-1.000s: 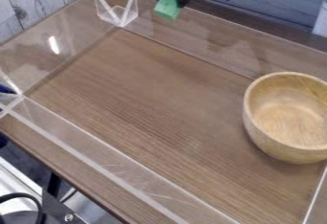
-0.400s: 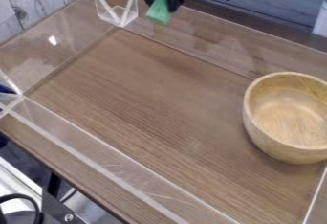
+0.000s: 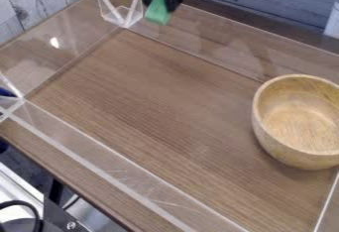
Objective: Put the green block in the brown bowl
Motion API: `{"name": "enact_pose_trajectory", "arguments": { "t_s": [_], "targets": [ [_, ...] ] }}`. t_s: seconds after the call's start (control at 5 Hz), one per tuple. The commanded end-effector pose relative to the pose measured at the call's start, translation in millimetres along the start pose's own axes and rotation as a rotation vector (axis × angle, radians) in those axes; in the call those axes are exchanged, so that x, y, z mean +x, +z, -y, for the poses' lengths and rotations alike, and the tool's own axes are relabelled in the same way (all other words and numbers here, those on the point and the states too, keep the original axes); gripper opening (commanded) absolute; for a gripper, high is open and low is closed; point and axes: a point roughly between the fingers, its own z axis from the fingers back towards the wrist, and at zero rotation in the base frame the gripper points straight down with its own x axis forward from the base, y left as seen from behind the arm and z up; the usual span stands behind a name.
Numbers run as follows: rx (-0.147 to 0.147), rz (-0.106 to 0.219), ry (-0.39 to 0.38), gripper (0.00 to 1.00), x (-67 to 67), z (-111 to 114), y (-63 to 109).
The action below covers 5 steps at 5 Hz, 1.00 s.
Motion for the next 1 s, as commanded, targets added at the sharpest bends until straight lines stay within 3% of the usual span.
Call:
{"name": "enact_pose_trajectory", "arguments": {
  "t_s": [0.0, 0.2, 0.4, 0.6, 0.8],
  "targets": [
    [-0.011, 0.081, -0.053, 0.00, 0.1, 22, 35.2],
    [-0.027, 0.104, -0.068, 0.00, 7.9, 27, 34.4],
    [-0.019, 0.099, -0.060, 0.00, 20.3, 20, 17.9],
    [-0.015, 0.066, -0.061, 0.00, 2.2, 15, 12.0],
    [-0.023, 0.111, -0.059, 0.00, 22.0, 15, 15.9]
  ]
}}
